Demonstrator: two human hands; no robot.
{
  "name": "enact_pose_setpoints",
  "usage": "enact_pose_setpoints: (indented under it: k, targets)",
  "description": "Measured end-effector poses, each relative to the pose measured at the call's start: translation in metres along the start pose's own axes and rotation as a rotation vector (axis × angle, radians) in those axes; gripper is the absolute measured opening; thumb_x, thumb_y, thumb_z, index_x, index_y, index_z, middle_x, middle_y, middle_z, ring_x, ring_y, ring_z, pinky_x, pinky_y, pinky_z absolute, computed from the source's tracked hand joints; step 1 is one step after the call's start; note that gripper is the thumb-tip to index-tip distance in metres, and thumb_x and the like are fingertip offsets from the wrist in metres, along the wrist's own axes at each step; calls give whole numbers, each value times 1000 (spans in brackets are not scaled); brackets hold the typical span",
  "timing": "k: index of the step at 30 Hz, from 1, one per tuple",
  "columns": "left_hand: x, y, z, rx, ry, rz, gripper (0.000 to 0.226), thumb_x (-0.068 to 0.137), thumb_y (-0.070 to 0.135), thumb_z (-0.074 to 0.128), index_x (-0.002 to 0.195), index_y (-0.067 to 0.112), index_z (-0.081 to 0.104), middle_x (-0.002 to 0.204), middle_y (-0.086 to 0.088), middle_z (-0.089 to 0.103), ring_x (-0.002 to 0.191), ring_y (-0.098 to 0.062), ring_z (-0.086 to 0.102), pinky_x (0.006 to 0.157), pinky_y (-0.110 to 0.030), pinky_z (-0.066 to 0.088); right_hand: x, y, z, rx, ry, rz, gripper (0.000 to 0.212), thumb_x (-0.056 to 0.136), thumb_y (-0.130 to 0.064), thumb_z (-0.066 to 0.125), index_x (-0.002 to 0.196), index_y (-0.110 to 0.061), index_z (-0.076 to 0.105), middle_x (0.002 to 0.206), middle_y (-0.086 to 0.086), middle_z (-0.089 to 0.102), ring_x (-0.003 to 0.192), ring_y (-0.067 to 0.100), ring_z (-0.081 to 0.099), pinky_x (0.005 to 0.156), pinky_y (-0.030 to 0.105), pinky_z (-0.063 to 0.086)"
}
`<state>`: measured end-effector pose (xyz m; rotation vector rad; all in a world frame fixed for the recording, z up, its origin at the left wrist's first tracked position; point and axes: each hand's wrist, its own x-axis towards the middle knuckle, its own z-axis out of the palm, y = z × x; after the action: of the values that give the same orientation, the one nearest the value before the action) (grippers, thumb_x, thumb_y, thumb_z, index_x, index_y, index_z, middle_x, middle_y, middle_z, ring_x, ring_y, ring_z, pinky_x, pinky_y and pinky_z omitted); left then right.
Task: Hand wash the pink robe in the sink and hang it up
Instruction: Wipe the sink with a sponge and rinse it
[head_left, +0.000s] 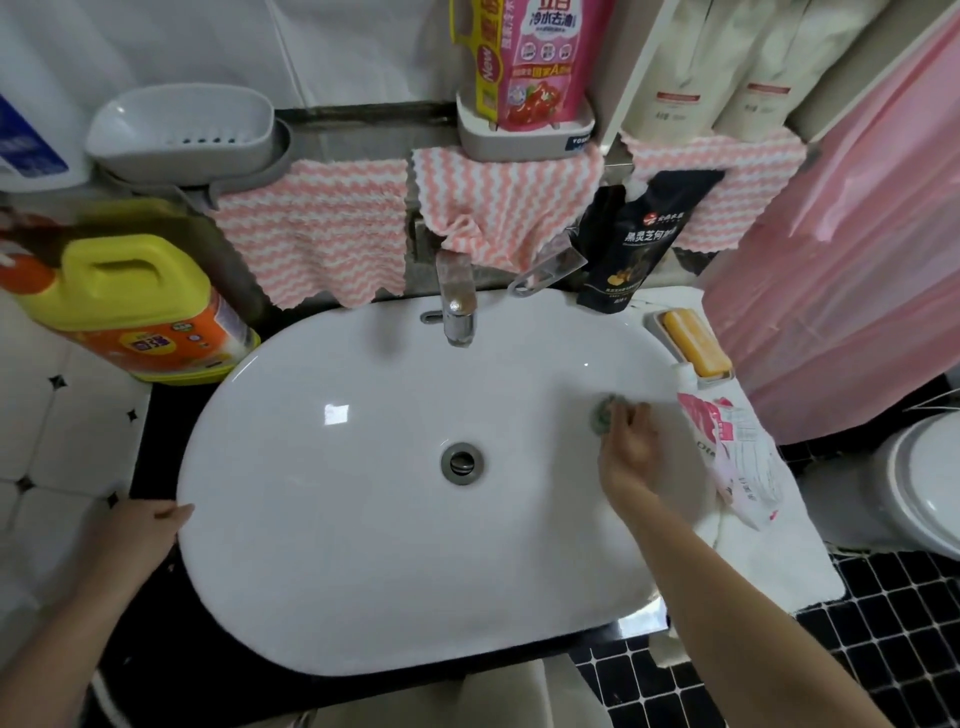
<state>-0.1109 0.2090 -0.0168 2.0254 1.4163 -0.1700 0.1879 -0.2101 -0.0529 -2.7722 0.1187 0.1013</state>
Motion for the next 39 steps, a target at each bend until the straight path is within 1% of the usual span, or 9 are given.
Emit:
enact_pose_setpoints:
  k: [6, 9, 11, 13, 24, 27, 31, 33, 39]
  targets:
    - [0, -1, 1, 50, 59, 34, 23, 89, 2, 59, 73, -13, 66, 77, -26, 68, 73, -33, 63, 72, -37, 45, -45, -58, 65, -9, -469, -366, 38, 85, -3, 51, 123, -9, 47, 125, 14, 42, 95, 37, 58, 76, 38, 46]
    - [-4, 3, 2, 50, 91, 42, 22, 87, -1, 61, 70, -15, 65, 74, -26, 68, 60, -25, 62, 63, -27, 42, -4, -55, 32, 278, -116, -185, 37, 84, 4, 48, 119, -7, 51, 117, 18, 47, 98, 39, 56, 80, 43, 45]
    - [-8, 5, 4, 54, 116, 53, 21, 85, -2, 62, 69, -14, 66, 70, -24, 67, 51, -9, 54, 51, -24, 32, 38, -52, 7, 287, 235, -47, 45, 83, 5, 49, 126, -9, 51, 115, 19, 48, 96, 38, 54, 74, 46, 47]
    - [-12, 8, 3, 65, 139, 57, 21, 85, -3, 62, 68, -15, 65, 69, -24, 67, 50, -16, 50, 51, -28, 29, 65, -55, -2, 220, 403, -57, 47, 82, 7, 49, 126, -9, 53, 111, 21, 50, 94, 39, 54, 65, 45, 46]
    - [-15, 11, -1, 43, 122, 22, 20, 85, -3, 63, 66, -10, 66, 69, -20, 65, 59, -28, 58, 53, -25, 31, -4, -66, 75, 153, -541, -511, 41, 84, -3, 57, 122, -17, 61, 118, 6, 54, 100, 30, 59, 72, 24, 37]
    - [-20, 17, 0, -4, 126, -2, 16, 85, -6, 61, 73, -13, 66, 63, -12, 58, 45, 2, 53, 49, -5, 32, 8, -64, 47, 341, -144, -455, 42, 80, 8, 54, 118, -9, 62, 107, 17, 53, 88, 38, 59, 70, 34, 44]
    - [-25, 22, 1, -10, 121, -1, 15, 86, -5, 60, 73, -9, 66, 70, -16, 59, 47, -10, 47, 56, -18, 35, 64, -87, 18, 295, 245, -63, 46, 84, 1, 49, 129, -10, 50, 118, 19, 46, 98, 39, 51, 70, 45, 46]
    - [-24, 23, -1, -2, 133, -6, 13, 85, -5, 61, 81, -16, 68, 81, -27, 65, 56, -20, 53, 54, -18, 32, 66, -103, 30, 283, 104, -72, 46, 87, -3, 48, 131, -15, 47, 122, 16, 44, 105, 38, 48, 73, 45, 45]
    - [-29, 25, -1, 34, 175, 45, 12, 83, -7, 63, 83, -19, 67, 90, -32, 65, 86, -41, 61, 67, -30, 34, 0, -97, 87, 9, -580, -638, 39, 85, -14, 56, 123, -24, 57, 123, 1, 49, 107, 30, 53, 81, 32, 44]
